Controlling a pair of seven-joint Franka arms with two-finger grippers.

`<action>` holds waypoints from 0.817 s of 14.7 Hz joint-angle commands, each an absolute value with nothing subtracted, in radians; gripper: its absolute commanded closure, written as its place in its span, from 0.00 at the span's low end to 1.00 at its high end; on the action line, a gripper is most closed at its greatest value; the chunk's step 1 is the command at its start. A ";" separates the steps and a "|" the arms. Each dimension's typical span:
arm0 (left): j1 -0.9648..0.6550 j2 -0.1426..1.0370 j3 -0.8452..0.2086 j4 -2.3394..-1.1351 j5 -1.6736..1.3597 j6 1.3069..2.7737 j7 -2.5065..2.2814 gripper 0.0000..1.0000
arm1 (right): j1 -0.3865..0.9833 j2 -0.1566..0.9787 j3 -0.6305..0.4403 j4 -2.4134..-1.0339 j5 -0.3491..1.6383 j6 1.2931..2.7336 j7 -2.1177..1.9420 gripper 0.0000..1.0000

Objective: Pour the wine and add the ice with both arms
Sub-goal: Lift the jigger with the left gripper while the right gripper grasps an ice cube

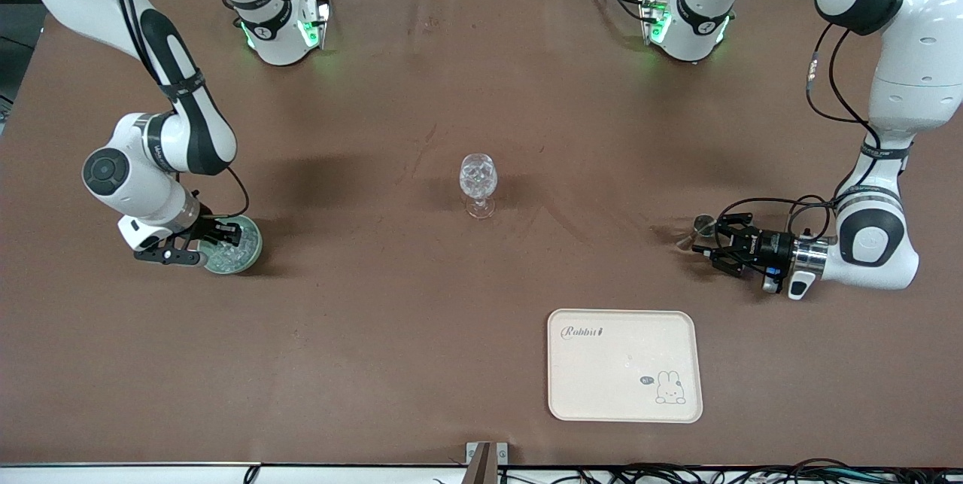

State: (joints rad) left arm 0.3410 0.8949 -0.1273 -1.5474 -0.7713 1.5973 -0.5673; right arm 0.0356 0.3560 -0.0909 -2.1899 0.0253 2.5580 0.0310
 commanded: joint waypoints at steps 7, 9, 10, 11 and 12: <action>0.328 0.900 -0.127 -1.554 -0.811 1.594 -0.569 0.55 | 0.046 0.359 -0.091 -2.201 0.054 2.572 0.022 0.54; 0.327 0.900 -0.129 -1.554 -0.810 1.594 -0.569 0.58 | 0.048 0.359 -0.091 -2.201 0.054 2.574 0.020 0.56; 0.327 0.900 -0.127 -1.552 -0.808 1.594 -0.569 0.62 | 0.048 0.359 -0.091 -2.201 0.054 2.574 0.020 0.57; 0.327 0.900 -0.127 -1.551 -0.808 1.594 -0.569 0.64 | 0.048 0.359 -0.091 -2.201 0.054 2.573 0.020 0.57; 0.327 0.902 -0.127 -1.549 -0.807 1.594 -0.569 0.68 | 0.048 0.359 -0.091 -2.201 0.054 2.572 0.020 0.57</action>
State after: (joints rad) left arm 0.3280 0.8977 -0.1284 -1.5531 -0.7914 1.5971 -0.5673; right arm 0.0452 0.3642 -0.0890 -2.1898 0.0376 2.5600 0.0307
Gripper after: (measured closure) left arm 0.634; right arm 0.568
